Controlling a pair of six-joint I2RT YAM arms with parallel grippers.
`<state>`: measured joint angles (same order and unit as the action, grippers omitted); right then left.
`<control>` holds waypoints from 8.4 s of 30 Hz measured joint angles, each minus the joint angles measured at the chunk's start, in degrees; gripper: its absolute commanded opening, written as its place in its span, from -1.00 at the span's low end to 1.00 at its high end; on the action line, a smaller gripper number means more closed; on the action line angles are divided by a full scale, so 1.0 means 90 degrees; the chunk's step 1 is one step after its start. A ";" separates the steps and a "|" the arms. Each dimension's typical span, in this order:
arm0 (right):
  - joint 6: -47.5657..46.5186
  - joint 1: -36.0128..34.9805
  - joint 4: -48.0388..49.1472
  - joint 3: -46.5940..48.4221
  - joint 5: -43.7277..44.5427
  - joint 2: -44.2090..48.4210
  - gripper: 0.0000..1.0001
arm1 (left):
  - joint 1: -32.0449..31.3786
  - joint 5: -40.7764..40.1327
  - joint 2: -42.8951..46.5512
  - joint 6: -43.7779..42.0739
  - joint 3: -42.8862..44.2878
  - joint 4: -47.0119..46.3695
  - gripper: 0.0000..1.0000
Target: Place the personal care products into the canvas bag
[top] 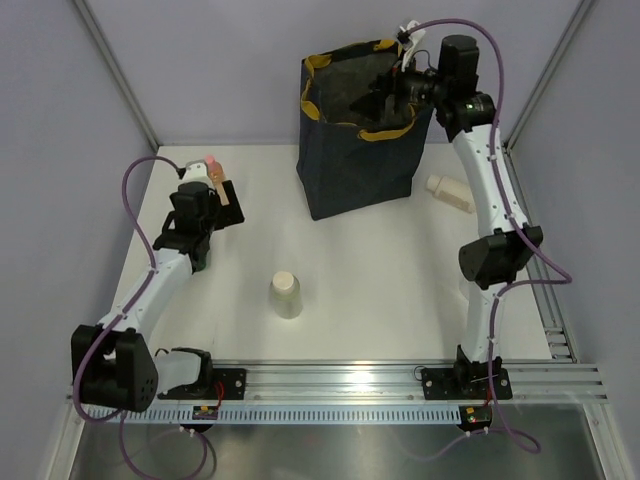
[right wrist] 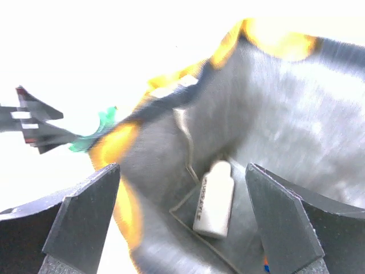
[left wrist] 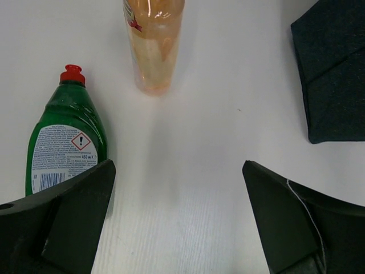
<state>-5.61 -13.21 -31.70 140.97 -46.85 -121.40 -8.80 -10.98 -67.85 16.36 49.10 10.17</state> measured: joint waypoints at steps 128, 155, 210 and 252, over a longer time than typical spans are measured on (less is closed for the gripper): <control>-0.3468 0.0100 -0.1071 -0.8337 -0.0347 0.3997 0.88 | -0.2229 0.2028 -0.6919 -0.1855 0.7601 -0.1025 0.25; -0.3390 0.0741 -0.1836 -0.7332 -0.0333 0.4486 0.97 | -0.1870 0.2025 -0.4913 -0.0663 0.8138 -0.1044 0.95; -0.5406 0.2093 -0.3604 -0.8160 0.4864 0.4906 0.99 | -0.1384 0.2412 0.4167 -0.0663 -0.1151 0.1205 0.98; -0.5285 0.2110 -0.4233 -0.6246 0.2735 0.3004 -1.00 | -0.1384 0.2414 0.3985 -0.0588 -0.1253 0.1207 0.98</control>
<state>-53.17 5.78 -69.80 84.75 -22.24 -94.37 -21.26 10.74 -31.99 11.07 37.82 21.04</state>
